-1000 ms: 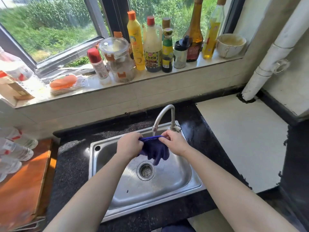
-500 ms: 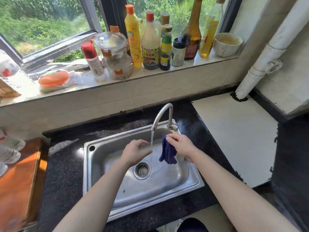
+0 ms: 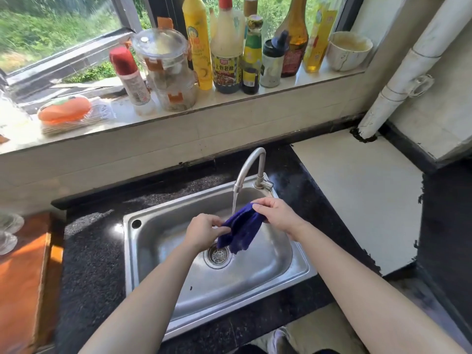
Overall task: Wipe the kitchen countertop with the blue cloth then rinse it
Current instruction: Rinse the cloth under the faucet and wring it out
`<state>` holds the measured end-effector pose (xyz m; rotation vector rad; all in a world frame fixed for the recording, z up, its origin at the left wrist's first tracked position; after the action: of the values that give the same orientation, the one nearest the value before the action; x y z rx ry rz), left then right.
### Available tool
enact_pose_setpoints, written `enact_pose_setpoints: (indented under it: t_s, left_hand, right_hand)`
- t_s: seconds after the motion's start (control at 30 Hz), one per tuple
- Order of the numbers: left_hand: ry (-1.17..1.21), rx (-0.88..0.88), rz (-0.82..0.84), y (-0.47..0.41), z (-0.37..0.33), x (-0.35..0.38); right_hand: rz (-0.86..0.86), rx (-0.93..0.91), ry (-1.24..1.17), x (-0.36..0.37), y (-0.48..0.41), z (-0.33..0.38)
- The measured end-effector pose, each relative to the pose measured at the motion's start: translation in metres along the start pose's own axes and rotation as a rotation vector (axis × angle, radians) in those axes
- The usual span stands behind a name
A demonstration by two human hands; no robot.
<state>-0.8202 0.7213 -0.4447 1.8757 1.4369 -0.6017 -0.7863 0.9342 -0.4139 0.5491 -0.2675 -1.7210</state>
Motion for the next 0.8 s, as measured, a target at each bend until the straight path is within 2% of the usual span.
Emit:
enact_pose_setpoints:
  t_s: [0.07, 0.17, 0.23, 0.4, 0.6, 0.8]
  left_hand:
    - [0.088, -0.052, -0.054, 0.001, 0.01, -0.009]
    - [0.25, -0.162, -0.13, 0.005, 0.01, -0.021]
    - [0.337, -0.208, -0.145, 0.005, 0.007, -0.026]
    - [0.382, -0.211, -0.177, 0.001, -0.004, -0.03]
    - [0.479, -0.313, -0.21, 0.006, -0.016, -0.033]
    - [0.461, -0.365, -0.268, -0.003, -0.001, -0.038]
  right_hand:
    - [-0.031, 0.015, 0.103, 0.002, -0.005, -0.007]
    - [-0.069, -0.042, 0.445, 0.003, -0.007, -0.017]
    - [-0.118, -0.081, 0.562, 0.002, -0.009, -0.022]
    - [-0.275, -0.077, 0.566, 0.002, -0.009, -0.011]
    - [-0.233, 0.081, 0.31, 0.019, -0.021, -0.01]
    - [-0.195, 0.099, 0.297, 0.019, -0.032, -0.014]
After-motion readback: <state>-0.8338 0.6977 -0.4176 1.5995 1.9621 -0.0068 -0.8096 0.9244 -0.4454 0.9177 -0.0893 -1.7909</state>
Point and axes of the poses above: each hand's wrist, its own y-axis away from the middle knuckle, its own x-axis out of the palm, z = x × y, the point moved 4 cm from there along -y, towards the middle knuckle, and after that the axes turned 11 degrees about -z, right-handed, at the moved point
